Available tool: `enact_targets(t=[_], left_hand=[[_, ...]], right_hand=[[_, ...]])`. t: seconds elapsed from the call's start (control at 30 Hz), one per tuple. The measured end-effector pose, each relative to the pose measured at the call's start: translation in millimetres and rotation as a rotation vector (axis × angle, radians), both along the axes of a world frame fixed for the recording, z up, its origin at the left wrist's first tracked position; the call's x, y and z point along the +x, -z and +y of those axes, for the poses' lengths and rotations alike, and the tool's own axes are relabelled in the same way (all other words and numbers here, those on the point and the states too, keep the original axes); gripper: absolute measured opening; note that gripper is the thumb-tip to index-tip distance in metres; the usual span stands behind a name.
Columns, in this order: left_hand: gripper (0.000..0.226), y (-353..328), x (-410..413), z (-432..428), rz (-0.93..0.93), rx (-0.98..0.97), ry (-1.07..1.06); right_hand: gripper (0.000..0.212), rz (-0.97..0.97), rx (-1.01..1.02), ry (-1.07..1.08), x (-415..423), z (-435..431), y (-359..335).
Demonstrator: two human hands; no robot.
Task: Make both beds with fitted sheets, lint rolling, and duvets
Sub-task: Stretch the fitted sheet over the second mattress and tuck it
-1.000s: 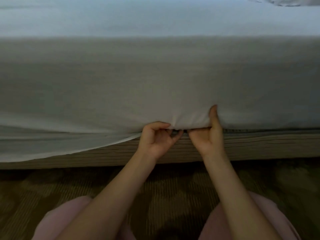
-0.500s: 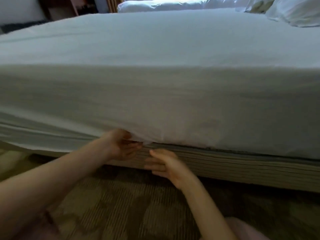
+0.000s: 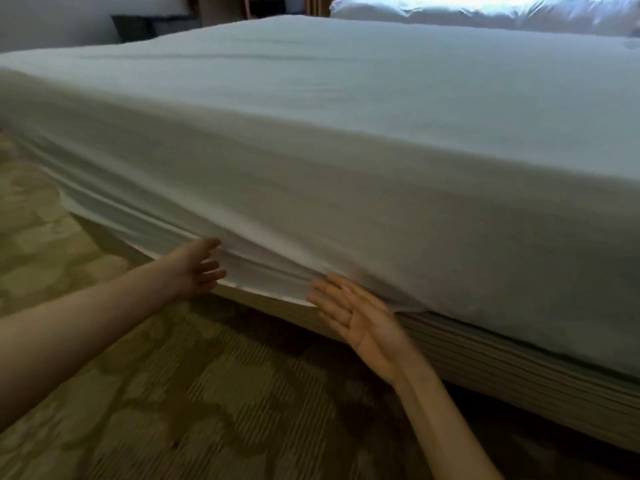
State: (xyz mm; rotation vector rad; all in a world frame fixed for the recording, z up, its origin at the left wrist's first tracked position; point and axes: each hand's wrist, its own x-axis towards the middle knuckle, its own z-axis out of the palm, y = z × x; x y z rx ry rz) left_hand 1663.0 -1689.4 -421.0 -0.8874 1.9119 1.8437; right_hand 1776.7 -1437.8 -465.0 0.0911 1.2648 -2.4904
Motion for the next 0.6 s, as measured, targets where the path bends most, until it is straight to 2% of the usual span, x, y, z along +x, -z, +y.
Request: enact_targets(t=[0.17, 0.23, 0.27, 0.37, 0.47, 0.6], left_hand=[[0.02, 12, -45, -36, 0.098, 0.16, -0.042], [0.012, 20, -56, -47, 0.128, 0.211, -0.028], [0.009, 22, -61, -52, 0.15, 0.218, -0.005], [0.014, 31, -69, -68, 0.16, 0.08, 0.173], [0.018, 55, -71, -89, 0.072, 0.002, 0.314], [0.028, 80, -85, -92, 0.02, 0.143, 0.275]], right_hand=[[0.105, -0.106, -0.04, 0.268, -25, -38, -1], [0.103, -0.15, -0.066, 0.344, -35, -57, -5], [0.096, -0.172, -0.055, 0.37, -41, -68, -8], [0.047, -0.221, 0.128, 0.441, -62, -109, -18], [0.04, -0.2, 0.238, 0.484, -81, -151, -12], [0.026, -0.245, 0.359, 0.553, -90, -196, -2]])
